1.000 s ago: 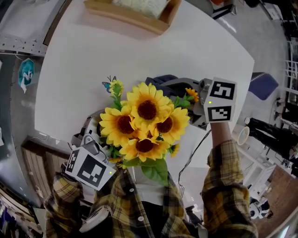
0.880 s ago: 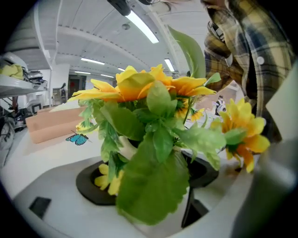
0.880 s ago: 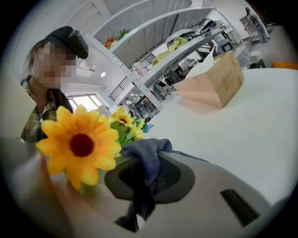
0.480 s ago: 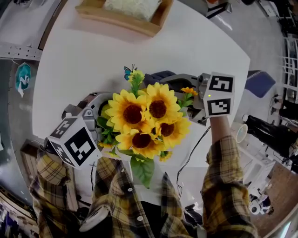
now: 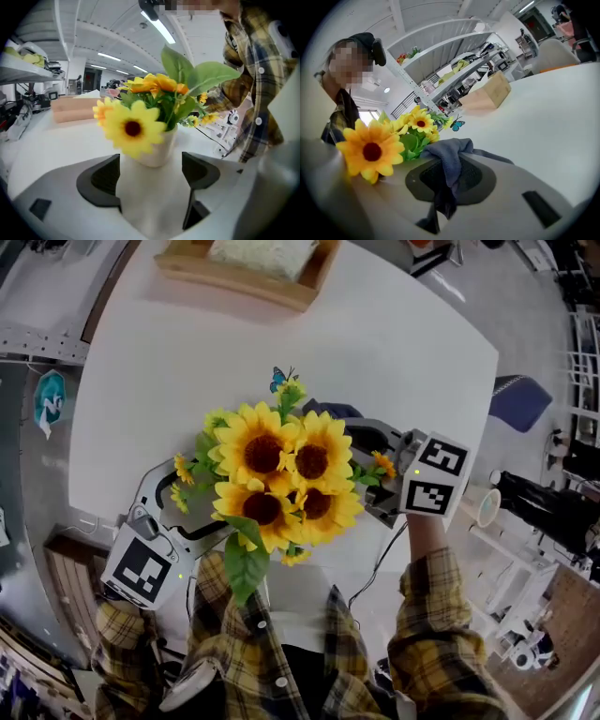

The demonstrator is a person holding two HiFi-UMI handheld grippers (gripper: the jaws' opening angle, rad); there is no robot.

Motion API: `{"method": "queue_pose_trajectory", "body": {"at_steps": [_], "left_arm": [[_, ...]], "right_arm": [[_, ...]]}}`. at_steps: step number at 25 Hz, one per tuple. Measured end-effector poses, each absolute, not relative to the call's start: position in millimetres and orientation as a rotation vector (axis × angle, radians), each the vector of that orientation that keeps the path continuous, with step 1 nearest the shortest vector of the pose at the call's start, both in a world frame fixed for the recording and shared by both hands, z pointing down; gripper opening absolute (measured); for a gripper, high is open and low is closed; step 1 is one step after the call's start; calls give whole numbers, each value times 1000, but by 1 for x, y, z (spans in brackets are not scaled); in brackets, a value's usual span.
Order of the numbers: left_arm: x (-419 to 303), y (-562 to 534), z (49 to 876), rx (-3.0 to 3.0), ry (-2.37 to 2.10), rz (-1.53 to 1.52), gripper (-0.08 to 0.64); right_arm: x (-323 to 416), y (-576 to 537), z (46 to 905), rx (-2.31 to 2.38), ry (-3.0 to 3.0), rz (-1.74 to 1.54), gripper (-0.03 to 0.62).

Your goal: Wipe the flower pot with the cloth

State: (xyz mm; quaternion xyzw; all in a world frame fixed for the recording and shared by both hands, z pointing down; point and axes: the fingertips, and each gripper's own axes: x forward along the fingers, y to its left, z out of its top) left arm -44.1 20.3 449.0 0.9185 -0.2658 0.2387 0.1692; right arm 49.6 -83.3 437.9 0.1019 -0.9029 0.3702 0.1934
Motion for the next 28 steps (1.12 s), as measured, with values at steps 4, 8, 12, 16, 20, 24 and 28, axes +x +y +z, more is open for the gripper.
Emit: {"method": "queue_pose_trajectory", "body": {"at_steps": [4,8,12,16,20,24,28], "left_arm": [[-52,46,448,2523,-961,656,402],[-55,58,443,2437,-1101,572,402],[-66,60,444,2337,-1225,511,402],[-66,54,447,2374,-1225,559,402],[-56,43,450,2448,-1173,617,402],[-48,30,451,2502,-1153,657,400],[-45,24,452,2550,-1126,698,396]], "right_arm": [[59,-56,438,473,-2541,1082,28],[58,-25,438,603,-2528,1107,28],[49,0,440,681,-2514,1135,28],[42,14,441,682,-2509,1164,28],[42,14,442,667,-2512,1182,28],[43,12,442,639,-2514,1204,28],[42,11,442,582,-2504,1230,28]]}}
